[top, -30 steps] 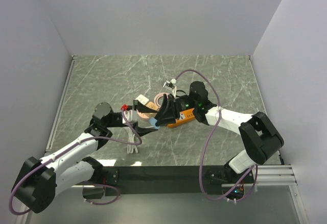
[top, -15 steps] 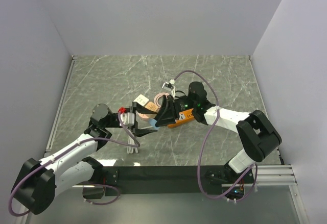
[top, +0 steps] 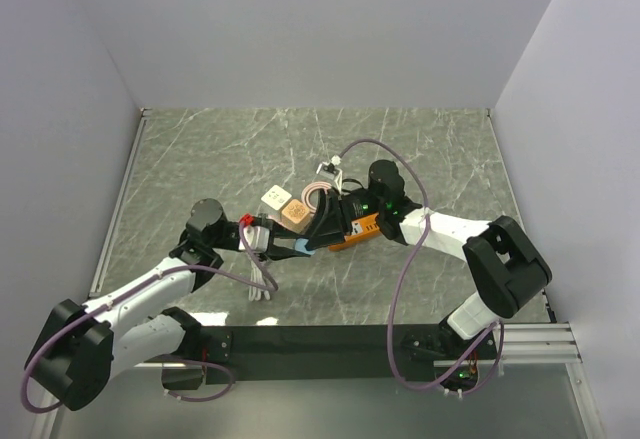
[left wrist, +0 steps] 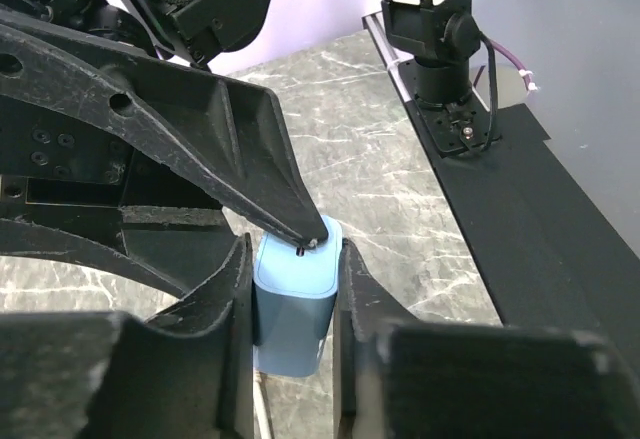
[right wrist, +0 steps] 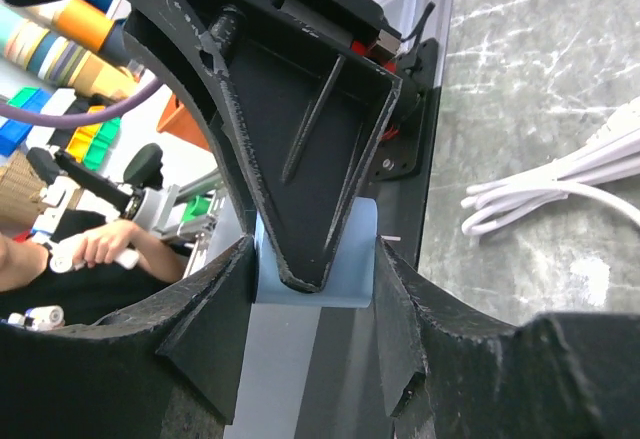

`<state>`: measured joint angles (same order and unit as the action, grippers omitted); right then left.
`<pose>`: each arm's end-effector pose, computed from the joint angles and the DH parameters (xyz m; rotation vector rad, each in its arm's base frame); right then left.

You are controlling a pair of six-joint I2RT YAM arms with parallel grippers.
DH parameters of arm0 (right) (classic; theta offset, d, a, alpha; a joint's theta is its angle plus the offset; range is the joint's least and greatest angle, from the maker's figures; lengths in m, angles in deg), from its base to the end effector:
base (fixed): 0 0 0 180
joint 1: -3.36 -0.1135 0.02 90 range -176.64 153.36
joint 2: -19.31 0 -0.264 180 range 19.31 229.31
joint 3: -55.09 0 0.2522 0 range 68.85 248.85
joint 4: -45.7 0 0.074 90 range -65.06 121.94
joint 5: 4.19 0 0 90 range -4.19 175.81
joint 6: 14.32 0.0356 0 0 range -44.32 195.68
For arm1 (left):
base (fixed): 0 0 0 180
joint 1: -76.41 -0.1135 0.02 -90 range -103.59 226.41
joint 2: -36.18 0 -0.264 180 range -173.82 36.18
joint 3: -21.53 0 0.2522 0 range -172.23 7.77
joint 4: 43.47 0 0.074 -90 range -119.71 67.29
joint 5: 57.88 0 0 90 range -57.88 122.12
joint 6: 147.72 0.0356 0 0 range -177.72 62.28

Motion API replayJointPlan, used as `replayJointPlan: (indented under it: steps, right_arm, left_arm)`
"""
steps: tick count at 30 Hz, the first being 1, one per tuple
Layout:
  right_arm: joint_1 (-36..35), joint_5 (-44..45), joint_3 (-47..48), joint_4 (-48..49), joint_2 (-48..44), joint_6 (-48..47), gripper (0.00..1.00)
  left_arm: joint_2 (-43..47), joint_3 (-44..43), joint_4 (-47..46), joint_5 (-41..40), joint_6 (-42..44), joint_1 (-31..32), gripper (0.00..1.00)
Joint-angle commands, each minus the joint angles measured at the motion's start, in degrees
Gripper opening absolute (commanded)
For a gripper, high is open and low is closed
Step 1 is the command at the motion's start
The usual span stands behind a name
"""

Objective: Insert the plug

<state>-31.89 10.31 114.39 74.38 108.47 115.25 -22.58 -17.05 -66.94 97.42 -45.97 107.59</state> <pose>0.2396 0.2115 0.2502 -1.1535 1.6461 1.9380 0.1617 -0.1356 0.2573 1.3701 0.9371 -1.1129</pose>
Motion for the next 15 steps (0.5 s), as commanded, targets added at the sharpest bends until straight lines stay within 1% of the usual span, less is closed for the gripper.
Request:
replayJointPlan:
  steps: [1,2,7,9,10,13,14,15]
  right_arm:
    - [-0.3,-0.7,0.9,4.0,-0.7,-2.5,0.33]
    - [-0.4,-0.8,0.9,4.0,-0.7,-2.5,0.33]
    - [0.0,-0.4,1.0,2.5,-2.0,-3.5,0.33]
    - [0.3,-0.3,1.2,1.4,-2.4,-4.2,0.35]
    - [0.8,0.4,1.3,0.4,-3.2,-4.8,0.43]
    - [2.4,2.3,1.7,-6.9,-5.1,-10.3,0.57]
    - [3.6,4.4,1.8,-11.5,-5.8,-14.0,0.58]
    - [4.2,5.6,1.6,-13.0,-6.5,-15.6,0.60]
  left_arm:
    - [-0.5,-2.6,1.0,0.4,-0.4,-0.1,0.06]
    - [-0.6,-2.6,0.9,0.2,-0.4,-0.1,0.01]
    - [-1.2,-3.2,2.4,1.1,0.6,0.1,0.01]
    - [-1.6,-3.4,3.2,1.5,1.0,0.2,0.01]
    - [-1.6,-3.7,3.4,1.6,1.1,0.3,0.01]
    - [-2.4,-4.5,4.5,1.6,1.0,0.2,0.01]
    - [-2.6,-4.9,4.9,1.8,1.0,0.3,0.01]
    - [-3.3,-5.1,5.4,2.0,1.0,0.3,0.01]
